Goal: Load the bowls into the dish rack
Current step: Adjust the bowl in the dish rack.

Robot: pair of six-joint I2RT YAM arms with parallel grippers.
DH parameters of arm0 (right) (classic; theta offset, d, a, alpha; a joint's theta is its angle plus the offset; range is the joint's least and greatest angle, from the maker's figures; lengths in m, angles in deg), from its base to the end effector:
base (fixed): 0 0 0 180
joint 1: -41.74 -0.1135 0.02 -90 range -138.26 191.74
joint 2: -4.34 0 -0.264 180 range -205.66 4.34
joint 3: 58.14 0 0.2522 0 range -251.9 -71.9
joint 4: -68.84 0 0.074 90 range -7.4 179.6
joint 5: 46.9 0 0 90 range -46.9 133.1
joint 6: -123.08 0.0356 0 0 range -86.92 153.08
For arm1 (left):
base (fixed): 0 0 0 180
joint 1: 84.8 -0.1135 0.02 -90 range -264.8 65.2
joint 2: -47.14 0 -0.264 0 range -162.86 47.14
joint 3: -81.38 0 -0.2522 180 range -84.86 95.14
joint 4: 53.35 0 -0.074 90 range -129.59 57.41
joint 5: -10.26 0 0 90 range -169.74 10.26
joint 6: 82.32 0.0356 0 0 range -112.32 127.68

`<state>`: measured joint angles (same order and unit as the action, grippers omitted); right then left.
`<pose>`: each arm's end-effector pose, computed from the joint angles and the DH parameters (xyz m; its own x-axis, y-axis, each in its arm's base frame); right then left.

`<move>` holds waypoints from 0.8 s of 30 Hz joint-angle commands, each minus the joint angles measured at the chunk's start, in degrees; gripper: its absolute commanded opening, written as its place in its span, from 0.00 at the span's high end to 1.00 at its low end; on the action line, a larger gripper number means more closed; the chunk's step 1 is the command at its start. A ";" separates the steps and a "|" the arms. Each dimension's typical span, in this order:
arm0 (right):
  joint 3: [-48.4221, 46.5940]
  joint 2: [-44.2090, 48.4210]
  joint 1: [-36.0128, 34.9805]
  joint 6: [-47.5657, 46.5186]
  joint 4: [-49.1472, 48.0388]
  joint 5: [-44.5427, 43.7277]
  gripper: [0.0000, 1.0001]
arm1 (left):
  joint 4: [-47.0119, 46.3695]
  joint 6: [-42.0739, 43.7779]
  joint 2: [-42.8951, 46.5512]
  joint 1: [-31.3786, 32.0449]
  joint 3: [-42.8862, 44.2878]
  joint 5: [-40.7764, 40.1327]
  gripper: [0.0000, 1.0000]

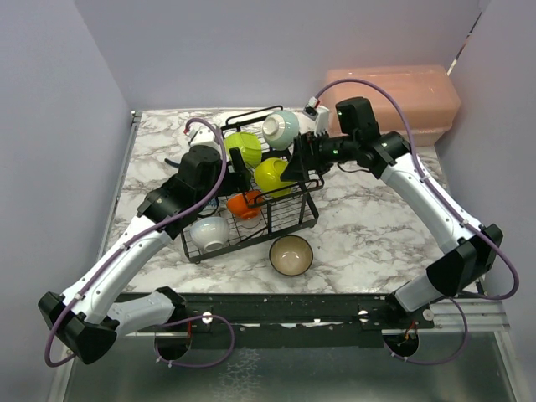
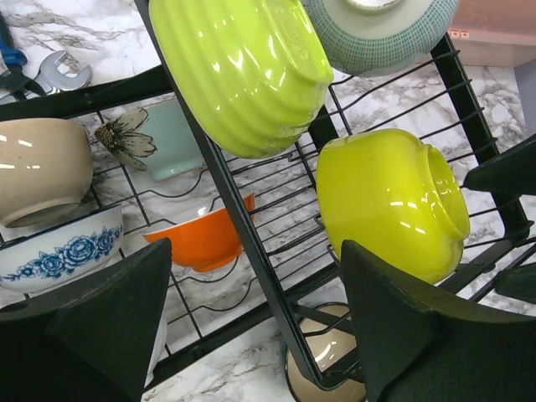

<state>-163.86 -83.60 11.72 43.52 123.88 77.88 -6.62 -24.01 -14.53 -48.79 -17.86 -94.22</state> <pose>0.2780 0.1841 0.3918 -0.6612 -0.2102 -0.7201 -0.6957 0.5309 0.4839 0.1906 -0.1275 0.3780 -0.5242 -0.2478 -0.8147 0.1348 0.9205 -0.3667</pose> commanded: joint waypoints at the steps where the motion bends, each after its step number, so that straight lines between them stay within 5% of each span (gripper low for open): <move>1: 1.82 -1.88 -0.55 0.13 1.34 0.34 0.06 | -1.71 -2.07 1.57 -0.13 -1.20 1.31 0.18; 13: 8.00 -2.13 -0.87 1.77 -12.55 2.91 0.08 | -6.74 -5.09 1.62 -0.15 -2.81 5.35 0.27; 24: 6.27 -3.87 -1.22 -4.43 -13.75 2.91 0.10 | -7.31 -5.33 1.88 -0.15 -4.85 4.60 0.38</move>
<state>-157.55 -85.13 10.83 43.17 113.65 81.73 -13.09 -29.01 -13.21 -48.79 -21.55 -90.64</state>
